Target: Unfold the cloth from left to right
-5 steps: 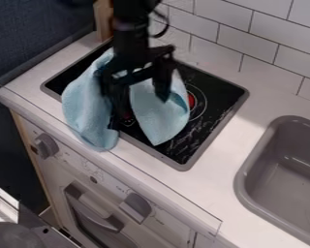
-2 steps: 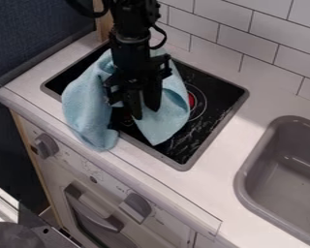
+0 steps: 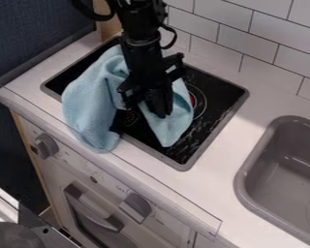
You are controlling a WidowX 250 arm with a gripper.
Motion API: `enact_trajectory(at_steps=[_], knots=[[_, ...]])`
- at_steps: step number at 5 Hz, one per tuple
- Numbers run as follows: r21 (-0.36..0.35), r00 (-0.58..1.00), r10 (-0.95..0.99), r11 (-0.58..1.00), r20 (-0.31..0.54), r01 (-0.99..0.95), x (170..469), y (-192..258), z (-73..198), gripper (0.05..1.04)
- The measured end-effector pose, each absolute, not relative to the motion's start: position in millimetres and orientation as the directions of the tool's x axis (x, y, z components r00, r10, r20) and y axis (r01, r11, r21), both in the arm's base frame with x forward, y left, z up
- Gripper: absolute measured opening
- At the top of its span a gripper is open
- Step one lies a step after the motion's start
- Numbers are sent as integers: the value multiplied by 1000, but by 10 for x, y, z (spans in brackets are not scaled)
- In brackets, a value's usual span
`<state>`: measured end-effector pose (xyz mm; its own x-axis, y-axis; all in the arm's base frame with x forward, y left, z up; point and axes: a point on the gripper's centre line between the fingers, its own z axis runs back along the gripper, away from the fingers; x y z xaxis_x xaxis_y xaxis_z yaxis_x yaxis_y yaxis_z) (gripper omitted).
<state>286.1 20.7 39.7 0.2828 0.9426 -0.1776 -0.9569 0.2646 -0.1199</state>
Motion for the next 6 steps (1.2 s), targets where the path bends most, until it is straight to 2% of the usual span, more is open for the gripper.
enact_trajectory(at_steps=[3,4,5,6], knots=[[-180,319,920,283,-228,-942,3039,-923,575,51],[-225,455,869,413,-192,-883,3127,-1260,784,51],[-263,478,849,419,-225,-869,3112,-1382,766,51],[-224,479,835,430,-270,-875,2988,-1408,512,56]])
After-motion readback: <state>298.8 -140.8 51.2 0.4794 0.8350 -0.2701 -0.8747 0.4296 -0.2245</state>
